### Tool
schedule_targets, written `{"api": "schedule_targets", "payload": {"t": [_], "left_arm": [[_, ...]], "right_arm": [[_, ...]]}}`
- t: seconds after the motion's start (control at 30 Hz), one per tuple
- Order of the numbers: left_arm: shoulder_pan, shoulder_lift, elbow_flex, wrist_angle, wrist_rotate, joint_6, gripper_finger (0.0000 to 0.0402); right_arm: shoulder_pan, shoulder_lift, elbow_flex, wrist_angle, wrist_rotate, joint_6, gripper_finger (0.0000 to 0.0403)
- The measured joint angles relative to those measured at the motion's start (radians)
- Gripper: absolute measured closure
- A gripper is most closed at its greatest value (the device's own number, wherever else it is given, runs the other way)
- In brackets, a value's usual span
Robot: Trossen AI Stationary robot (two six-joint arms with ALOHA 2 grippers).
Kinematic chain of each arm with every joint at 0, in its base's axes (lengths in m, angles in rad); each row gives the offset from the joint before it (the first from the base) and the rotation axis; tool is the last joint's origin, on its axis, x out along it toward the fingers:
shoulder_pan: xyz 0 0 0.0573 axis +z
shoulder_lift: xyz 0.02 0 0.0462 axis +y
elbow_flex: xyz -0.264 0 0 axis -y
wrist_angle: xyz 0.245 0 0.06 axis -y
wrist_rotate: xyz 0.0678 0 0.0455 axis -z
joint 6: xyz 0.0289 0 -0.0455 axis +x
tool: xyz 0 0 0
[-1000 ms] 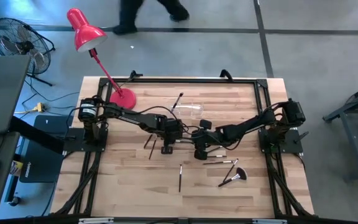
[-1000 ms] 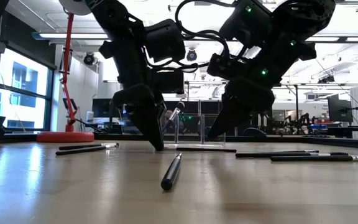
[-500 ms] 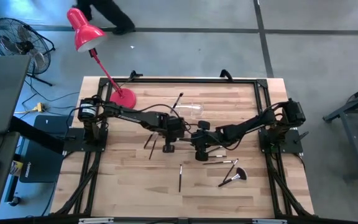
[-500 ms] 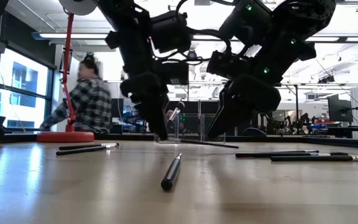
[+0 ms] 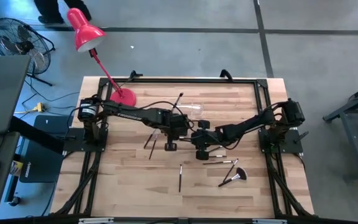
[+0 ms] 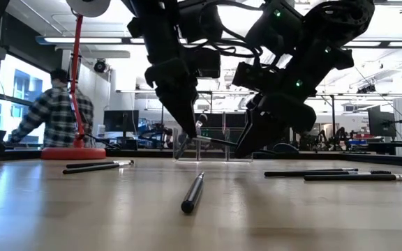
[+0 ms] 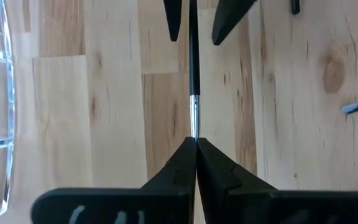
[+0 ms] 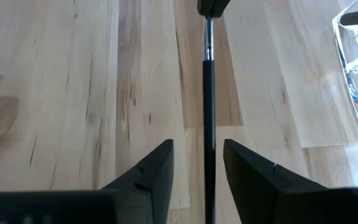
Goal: Put items in baskets/containers
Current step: Put the eyeshadow brush into the transparent organizer
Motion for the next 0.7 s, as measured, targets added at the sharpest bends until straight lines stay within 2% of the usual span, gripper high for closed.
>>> {"api": "schedule_targets", "payload": {"t": [0.3,0.5,0.7], "left_arm": [[0.0,0.0,0.002,-0.006,0.005,0.002,0.0401],[0.0,0.0,0.002,0.001,0.011,-0.001,0.0396],[-0.001,-0.002,0.002,0.007,-0.046,-0.002,0.0366]], "right_arm": [[0.0,0.0,0.0,-0.001,0.003,0.0,0.0389],[0.0,0.0,0.0,-0.002,0.003,0.002,0.0376],[0.0,0.0,0.0,-0.002,0.008,0.032,0.0391]]}}
